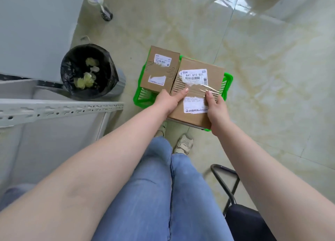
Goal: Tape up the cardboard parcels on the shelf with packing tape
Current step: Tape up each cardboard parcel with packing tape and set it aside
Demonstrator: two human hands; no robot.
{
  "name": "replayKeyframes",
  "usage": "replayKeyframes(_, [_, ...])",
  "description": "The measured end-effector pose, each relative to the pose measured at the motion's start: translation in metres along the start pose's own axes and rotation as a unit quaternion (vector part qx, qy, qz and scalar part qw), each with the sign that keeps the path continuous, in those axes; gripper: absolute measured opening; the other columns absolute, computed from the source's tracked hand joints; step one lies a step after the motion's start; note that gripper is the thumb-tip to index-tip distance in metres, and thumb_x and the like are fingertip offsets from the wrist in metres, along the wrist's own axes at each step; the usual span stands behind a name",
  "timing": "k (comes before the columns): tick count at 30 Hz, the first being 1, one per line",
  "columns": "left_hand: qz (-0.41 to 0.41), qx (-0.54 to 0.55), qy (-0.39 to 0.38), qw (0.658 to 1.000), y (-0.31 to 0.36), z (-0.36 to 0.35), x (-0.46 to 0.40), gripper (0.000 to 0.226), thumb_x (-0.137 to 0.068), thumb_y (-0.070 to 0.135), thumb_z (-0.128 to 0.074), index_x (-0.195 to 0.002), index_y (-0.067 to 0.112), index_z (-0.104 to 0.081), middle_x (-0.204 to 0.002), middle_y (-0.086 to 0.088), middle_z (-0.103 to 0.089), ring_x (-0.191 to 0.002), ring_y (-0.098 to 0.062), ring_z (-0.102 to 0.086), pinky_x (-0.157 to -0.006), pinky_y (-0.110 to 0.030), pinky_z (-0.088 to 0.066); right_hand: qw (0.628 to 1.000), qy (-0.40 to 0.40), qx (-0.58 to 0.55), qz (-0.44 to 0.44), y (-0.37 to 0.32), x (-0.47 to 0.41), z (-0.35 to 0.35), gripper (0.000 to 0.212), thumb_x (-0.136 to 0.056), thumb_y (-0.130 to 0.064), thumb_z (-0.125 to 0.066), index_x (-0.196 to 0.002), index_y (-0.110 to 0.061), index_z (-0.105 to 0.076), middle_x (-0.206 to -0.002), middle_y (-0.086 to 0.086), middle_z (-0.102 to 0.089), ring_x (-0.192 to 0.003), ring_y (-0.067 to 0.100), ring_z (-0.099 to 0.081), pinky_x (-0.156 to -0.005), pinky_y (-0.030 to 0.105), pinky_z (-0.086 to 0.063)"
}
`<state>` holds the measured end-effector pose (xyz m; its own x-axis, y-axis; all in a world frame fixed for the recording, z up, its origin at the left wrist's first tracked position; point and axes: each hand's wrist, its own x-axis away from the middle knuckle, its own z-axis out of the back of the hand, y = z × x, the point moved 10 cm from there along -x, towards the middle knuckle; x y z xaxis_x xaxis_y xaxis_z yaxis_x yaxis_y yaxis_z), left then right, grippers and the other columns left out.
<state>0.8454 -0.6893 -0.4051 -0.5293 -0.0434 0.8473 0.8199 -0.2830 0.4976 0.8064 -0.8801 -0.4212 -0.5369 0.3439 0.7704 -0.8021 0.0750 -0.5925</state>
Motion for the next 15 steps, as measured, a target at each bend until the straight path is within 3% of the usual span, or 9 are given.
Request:
replayKeyframes(2, [0.071,0.011,0.007,0.997,-0.021,-0.008,-0.028,0.095,-0.076,0.063,-0.073,-0.142,0.002,-0.042,-0.14,-0.008,-0.053,-0.125,-0.029,-0.053,-0.107,-0.041,-0.043,1.0,0.022,-0.013,0.003,0.001,-0.032,-0.001,0.037,-0.099,-0.041,-0.053,-0.13,-0.021,-0.056,-0.121,-0.002,-0.066,-0.11,0.018,-0.063,-0.101,0.044,-0.049])
replayKeyframes(4, [0.139,0.06,0.005,0.988,-0.042,-0.018,-0.052,0.089,-0.076,0.06,-0.074,-0.139,0.004,-0.045,-0.135,-0.008,-0.057,-0.119,-0.03,-0.057,-0.095,-0.04,-0.05,0.999,0.03,-0.016,0.008,0.004,-0.063,-0.007,0.035,-0.101,-0.035,-0.051,-0.132,-0.02,-0.055,-0.121,-0.002,-0.065,-0.109,0.017,-0.063,-0.101,0.04,-0.05])
replayKeyframes(6, [0.188,0.137,-0.008,0.973,-0.058,-0.03,-0.073,0.085,-0.072,0.058,-0.079,-0.134,0.008,-0.049,-0.129,-0.009,-0.063,-0.109,-0.03,-0.064,-0.084,-0.041,-0.056,0.999,0.028,-0.018,0.015,0.012,-0.09,-0.018,0.037,-0.102,-0.032,-0.05,-0.136,-0.019,-0.052,-0.124,-0.004,-0.063,-0.108,0.013,-0.061,-0.094,0.021,-0.051])
replayKeyframes(8, [0.21,0.197,-0.009,0.958,-0.074,-0.039,-0.102,0.097,-0.057,0.061,-0.086,-0.133,0.009,-0.051,-0.131,-0.009,-0.063,-0.108,-0.031,-0.066,-0.088,-0.044,-0.058,0.999,0.027,-0.012,0.019,0.021,-0.111,-0.029,0.039,-0.103,-0.03,-0.048,-0.14,-0.018,-0.049,-0.123,-0.006,-0.06,-0.104,0.009,-0.057,-0.073,0.001,-0.045])
replayKeyframes(9, [0.213,0.218,-0.006,0.952,-0.082,-0.043,-0.117,0.098,-0.055,0.059,-0.087,-0.133,0.01,-0.052,-0.131,-0.009,-0.063,-0.107,-0.03,-0.067,-0.09,-0.045,-0.057,0.999,0.025,-0.014,0.022,0.027,-0.122,-0.034,0.04,-0.103,-0.03,-0.048,-0.141,-0.018,-0.048,-0.125,-0.006,-0.059,-0.105,0.009,-0.057,-0.072,0.0,-0.044])
replayKeyframes(10, [0.213,0.236,-0.001,0.948,-0.088,-0.045,-0.13,0.091,-0.062,0.055,-0.085,-0.133,0.009,-0.052,-0.129,-0.01,-0.064,-0.106,-0.03,-0.067,-0.091,-0.046,-0.057,0.999,0.021,-0.018,0.023,0.032,-0.132,-0.039,0.041,-0.103,-0.031,-0.048,-0.142,-0.019,-0.047,-0.129,-0.005,-0.06,-0.108,0.01,-0.058,-0.08,0.004,-0.047])
replayKeyframes(12, [0.213,0.264,0.014,0.94,-0.095,-0.047,-0.149,0.069,-0.078,0.044,-0.078,-0.13,0.006,-0.054,-0.123,-0.011,-0.067,-0.102,-0.027,-0.069,-0.093,-0.047,-0.056,0.999,0.018,-0.024,0.03,0.045,-0.15,-0.047,0.044,-0.102,-0.032,-0.049,-0.144,-0.021,-0.044,-0.135,-0.002,-0.059,-0.117,0.012,-0.059,-0.1,0.024,-0.048])
replayKeyframes(15, [0.215,0.291,0.021,0.932,-0.103,-0.05,-0.167,0.063,-0.083,0.038,-0.076,-0.13,0.005,-0.053,-0.12,-0.012,-0.069,-0.102,-0.027,-0.069,-0.096,-0.048,-0.054,0.999,0.005,-0.039,0.037,0.058,-0.169,-0.055,0.045,-0.102,-0.032,-0.05,-0.145,-0.021,-0.043,-0.136,-0.001,-0.059,-0.121,0.013,-0.058,-0.104,0.031,-0.047])
